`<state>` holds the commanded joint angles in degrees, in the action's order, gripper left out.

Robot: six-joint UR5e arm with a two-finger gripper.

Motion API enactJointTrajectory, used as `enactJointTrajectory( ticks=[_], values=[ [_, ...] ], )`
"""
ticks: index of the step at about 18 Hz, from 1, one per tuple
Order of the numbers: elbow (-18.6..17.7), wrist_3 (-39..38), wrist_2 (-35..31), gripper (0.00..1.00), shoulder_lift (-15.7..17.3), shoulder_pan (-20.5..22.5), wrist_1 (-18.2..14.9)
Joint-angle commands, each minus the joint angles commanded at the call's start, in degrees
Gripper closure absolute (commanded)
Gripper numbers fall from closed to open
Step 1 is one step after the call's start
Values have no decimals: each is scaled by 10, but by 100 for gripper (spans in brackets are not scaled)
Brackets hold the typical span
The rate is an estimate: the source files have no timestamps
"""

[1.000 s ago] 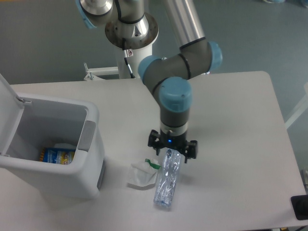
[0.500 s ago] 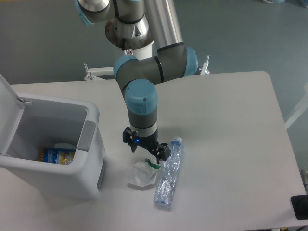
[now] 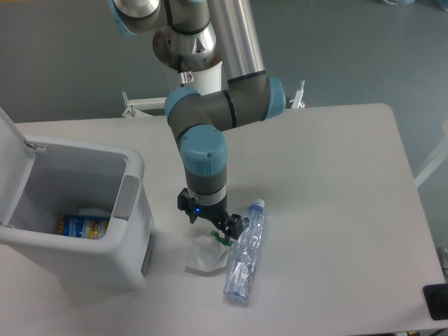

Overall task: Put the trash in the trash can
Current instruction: 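Lower the gripper and close it on the white tissue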

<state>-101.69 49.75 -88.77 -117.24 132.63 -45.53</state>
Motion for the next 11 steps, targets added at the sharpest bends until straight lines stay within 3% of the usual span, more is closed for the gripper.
enactJointTrajectory(
  ticks=[6, 7, 9, 11],
  values=[
    [6, -4, 1, 0, -17, -5, 4],
    [7, -5, 0, 5, -18, -5, 4],
    [7, -13, 0, 33, -15, -6, 4],
    [9, -24, 0, 69, -12, -5, 4]
  ],
)
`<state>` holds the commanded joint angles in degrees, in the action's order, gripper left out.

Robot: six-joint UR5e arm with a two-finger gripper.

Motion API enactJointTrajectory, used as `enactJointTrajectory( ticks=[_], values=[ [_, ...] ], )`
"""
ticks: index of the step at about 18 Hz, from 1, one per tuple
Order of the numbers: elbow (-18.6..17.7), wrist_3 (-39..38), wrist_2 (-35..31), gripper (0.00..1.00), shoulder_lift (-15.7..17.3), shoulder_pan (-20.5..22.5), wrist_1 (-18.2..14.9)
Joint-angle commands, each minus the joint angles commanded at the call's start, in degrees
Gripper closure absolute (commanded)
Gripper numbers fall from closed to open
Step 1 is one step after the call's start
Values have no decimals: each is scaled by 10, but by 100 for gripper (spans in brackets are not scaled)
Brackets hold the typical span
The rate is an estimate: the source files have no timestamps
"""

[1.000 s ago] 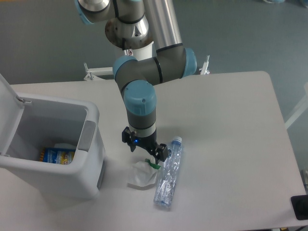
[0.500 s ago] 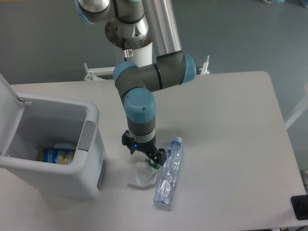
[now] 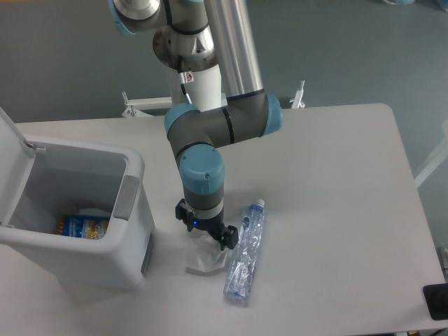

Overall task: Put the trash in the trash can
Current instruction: 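Lower the gripper and close it on the white tissue, then lift the tissue and carry it over the white trash bin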

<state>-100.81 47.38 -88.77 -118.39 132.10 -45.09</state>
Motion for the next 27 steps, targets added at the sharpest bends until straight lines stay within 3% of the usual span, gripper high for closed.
enactJointTrajectory(
  ticks=[2, 3, 11, 14, 22, 27],
  values=[
    [5, 0, 0, 97, 1, 1, -1],
    [7, 0, 1, 100, 2, 2, -1],
    [17, 6, 6, 100, 6, 22, -3],
    [31, 5, 18, 100, 30, 35, -8],
    [102, -73, 258, 100, 68, 92, -9],
    [140, -135, 349, 100, 103, 102, -9]
  ],
)
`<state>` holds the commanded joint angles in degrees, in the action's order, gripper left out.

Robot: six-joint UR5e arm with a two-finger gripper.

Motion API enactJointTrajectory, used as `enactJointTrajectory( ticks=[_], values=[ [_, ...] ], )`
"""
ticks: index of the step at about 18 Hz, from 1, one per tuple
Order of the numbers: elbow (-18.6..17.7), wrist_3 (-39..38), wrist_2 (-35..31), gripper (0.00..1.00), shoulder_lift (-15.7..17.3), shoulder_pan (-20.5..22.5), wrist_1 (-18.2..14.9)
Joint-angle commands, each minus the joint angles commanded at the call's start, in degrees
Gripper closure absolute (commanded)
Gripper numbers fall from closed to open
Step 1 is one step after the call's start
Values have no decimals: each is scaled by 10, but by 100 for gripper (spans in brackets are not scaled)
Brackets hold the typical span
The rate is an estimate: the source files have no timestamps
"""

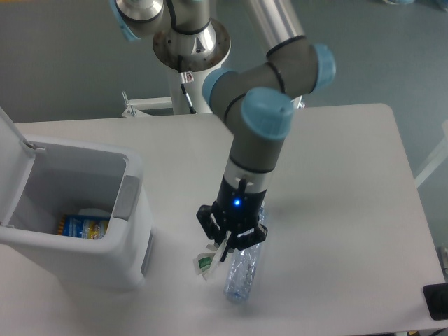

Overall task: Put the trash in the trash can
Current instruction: 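Lift the tissue and carry it over the white trash bin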

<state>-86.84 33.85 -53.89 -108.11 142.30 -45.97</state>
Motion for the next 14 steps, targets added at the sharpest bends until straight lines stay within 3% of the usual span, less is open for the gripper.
enactJointTrajectory(
  ticks=[5, 8, 10, 12, 13, 14],
  values=[
    [-12, -31, 72, 100, 94, -18, -2],
    [-41, -42, 70, 100, 129, -53, -4],
    [-64, -41, 68, 92, 142, -75, -4],
    [-86, -37, 67, 60, 149, -98, -3],
    [-97, -35, 67, 27, 151, -109, -2],
    [-105, -35, 65, 0, 153, -114, -1]
  ],
)
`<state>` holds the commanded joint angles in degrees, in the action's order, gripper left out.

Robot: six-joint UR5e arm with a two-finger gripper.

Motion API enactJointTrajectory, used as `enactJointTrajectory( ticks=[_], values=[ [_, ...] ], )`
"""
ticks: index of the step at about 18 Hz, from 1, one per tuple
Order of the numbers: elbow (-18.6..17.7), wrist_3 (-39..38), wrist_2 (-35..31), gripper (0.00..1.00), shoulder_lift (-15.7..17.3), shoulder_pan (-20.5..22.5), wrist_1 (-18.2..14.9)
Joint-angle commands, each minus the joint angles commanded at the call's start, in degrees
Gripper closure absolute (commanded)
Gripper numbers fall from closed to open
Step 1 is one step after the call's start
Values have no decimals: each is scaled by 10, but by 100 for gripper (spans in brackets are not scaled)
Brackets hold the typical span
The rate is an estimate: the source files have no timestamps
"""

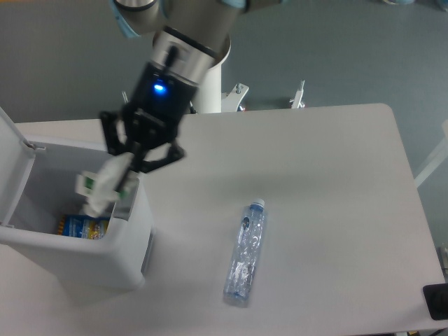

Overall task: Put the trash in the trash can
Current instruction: 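Open the gripper to drop the tissue into the bin, then move the open gripper back over the clear water bottle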

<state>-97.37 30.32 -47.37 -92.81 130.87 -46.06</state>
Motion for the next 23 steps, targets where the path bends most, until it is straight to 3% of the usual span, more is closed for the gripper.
enactJointTrajectory(
  ticks=[5, 7, 11, 14, 17, 21, 23],
  values=[
    [-3, -1, -1, 0, 1, 4, 1],
    [5, 0, -2, 0, -12, 58, 3],
    [44, 11, -2, 0, -91, 158, 4],
    [96, 15, -23, 0, -172, 182, 3],
    [119, 18, -109, 0, -230, 185, 3],
    [148, 17, -190, 0, -278, 157, -4],
    [159, 18, -231, 0, -299, 134, -24]
  ],
)
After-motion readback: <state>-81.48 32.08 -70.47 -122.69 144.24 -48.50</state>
